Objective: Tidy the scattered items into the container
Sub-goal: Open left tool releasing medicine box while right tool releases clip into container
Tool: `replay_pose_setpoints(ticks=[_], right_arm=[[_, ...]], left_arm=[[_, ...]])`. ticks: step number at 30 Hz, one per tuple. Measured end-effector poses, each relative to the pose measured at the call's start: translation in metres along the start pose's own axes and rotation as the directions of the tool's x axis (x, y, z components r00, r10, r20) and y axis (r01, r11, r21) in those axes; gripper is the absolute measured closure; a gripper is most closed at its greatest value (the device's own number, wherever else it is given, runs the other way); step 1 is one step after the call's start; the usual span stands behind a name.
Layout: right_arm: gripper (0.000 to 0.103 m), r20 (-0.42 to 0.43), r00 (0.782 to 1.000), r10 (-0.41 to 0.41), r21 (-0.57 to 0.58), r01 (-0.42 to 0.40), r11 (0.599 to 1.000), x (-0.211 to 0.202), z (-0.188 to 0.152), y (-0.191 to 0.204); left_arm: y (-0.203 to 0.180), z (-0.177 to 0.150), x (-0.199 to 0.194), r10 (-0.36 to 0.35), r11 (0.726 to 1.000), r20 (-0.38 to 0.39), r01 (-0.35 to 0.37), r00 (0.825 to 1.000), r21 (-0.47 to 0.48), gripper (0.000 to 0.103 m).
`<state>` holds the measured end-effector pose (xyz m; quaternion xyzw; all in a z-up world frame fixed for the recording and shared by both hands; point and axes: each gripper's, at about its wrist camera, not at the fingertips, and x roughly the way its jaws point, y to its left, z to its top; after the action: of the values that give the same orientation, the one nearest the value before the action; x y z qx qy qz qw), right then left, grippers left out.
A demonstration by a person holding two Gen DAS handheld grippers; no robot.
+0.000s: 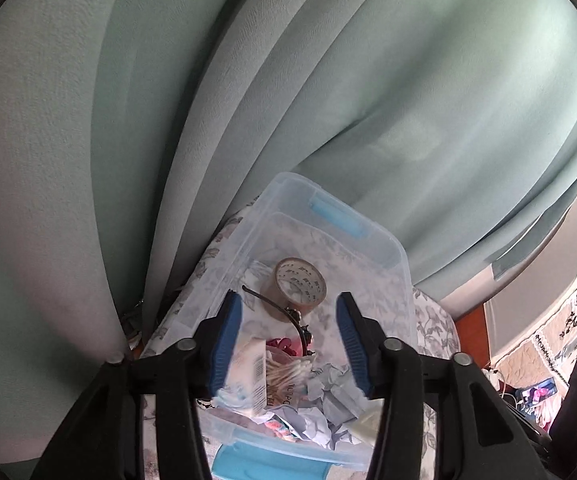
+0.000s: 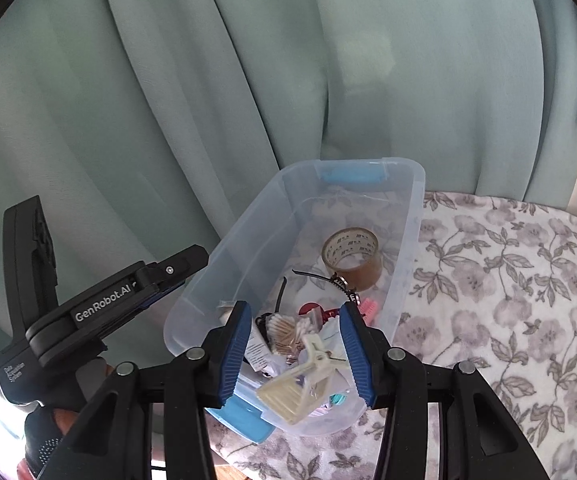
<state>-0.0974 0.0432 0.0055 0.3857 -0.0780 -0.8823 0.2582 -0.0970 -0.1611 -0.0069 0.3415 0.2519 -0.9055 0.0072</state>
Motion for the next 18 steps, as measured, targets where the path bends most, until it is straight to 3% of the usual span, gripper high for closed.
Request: replay_pose_setpoints(ticks=[9, 18], right_arm=[[0.052, -0.015, 0.999, -0.031, 0.028, 0.031, 0.999, 0.003, -0.001, -0.010], [0.027, -0.001, 0.997, -0.071, 0.051, 0.071, 0.996, -0.005, -0.004, -0.022]], left_arm=[[-0.001, -0.001, 0.003, -0.005, 1.000, -0.008, 0.005, 1.000, 0.007, 0.018], [-0.007, -0.003, -0.001, 0.027, 0.999, -0.003, -0.027, 1.000, 0.035, 0.004]])
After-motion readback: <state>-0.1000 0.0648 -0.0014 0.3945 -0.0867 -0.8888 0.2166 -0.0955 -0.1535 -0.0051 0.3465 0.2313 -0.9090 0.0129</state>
